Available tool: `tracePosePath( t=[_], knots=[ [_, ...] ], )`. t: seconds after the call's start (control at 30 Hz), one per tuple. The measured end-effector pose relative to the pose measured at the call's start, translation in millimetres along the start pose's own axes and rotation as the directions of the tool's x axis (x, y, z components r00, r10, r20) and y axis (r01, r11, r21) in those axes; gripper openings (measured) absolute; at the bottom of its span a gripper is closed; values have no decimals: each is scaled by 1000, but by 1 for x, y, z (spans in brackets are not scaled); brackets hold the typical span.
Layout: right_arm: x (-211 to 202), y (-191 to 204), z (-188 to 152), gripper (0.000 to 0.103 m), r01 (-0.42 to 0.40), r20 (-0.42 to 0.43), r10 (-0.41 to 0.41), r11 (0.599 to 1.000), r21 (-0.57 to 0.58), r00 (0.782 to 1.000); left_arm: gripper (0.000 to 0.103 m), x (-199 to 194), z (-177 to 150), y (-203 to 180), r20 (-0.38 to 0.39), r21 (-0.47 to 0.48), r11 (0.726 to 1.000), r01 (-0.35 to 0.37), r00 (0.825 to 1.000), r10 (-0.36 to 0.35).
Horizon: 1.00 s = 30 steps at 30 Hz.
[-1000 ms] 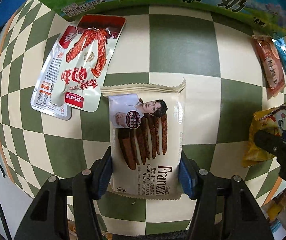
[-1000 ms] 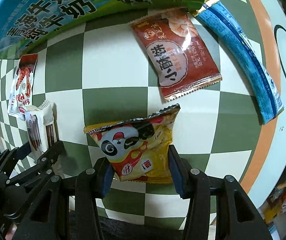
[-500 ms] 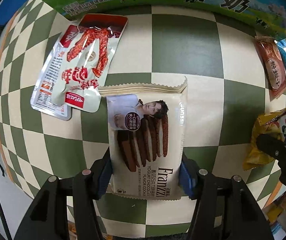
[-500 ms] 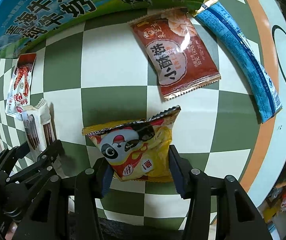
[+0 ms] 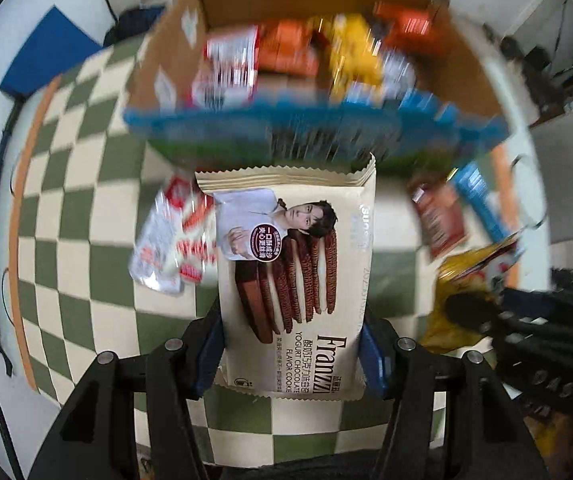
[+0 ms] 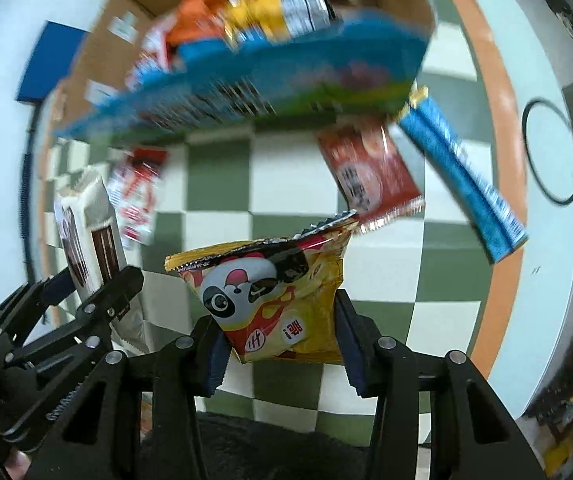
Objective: Organize snacks
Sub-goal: 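Lift both held packets and carry them over the cardboard box, then lower both packets into the box and open both tools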
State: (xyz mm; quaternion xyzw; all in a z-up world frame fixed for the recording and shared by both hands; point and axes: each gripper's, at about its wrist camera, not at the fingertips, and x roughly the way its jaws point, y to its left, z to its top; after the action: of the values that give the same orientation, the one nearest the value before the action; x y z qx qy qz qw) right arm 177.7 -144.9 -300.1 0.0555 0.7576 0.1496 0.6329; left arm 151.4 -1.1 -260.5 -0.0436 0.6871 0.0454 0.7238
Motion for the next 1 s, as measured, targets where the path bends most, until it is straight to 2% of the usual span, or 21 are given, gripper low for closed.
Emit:
tracePosePath(
  t=[0.13, 0.27, 0.43, 0.53, 0.7, 0.87, 1.0],
  knots=[
    [-42, 5, 15, 49, -55, 57, 55, 998, -13, 997, 55, -49, 34, -1, 79, -8, 998, 57, 995, -56],
    [-80, 9, 35, 49, -95, 116, 97, 995, -25, 988, 55, -73, 73, 8, 124, -25, 995, 95, 988, -91],
    [-107, 17, 73, 49, -110, 174, 114, 993, -32, 978, 55, -71, 117, 20, 120, -43, 992, 120, 986, -114],
    [-113, 20, 98, 49, -108, 184, 112, 994, -29, 976, 55, -59, 146, 23, 72, -47, 991, 127, 990, -123],
    [-101, 28, 139, 49, -100, 176, 103, 995, -23, 979, 55, -30, 185, 25, -44, -62, 988, 145, 988, -148],
    [-72, 34, 170, 49, -60, 136, 63, 998, -27, 989, 55, 17, 216, 29, -187, -97, 981, 170, 965, -185],
    [-43, 34, 183, 49, -25, 87, 27, 999, -26, 996, 55, 47, 226, 23, -254, -71, 989, 130, 957, -144]
  ],
)
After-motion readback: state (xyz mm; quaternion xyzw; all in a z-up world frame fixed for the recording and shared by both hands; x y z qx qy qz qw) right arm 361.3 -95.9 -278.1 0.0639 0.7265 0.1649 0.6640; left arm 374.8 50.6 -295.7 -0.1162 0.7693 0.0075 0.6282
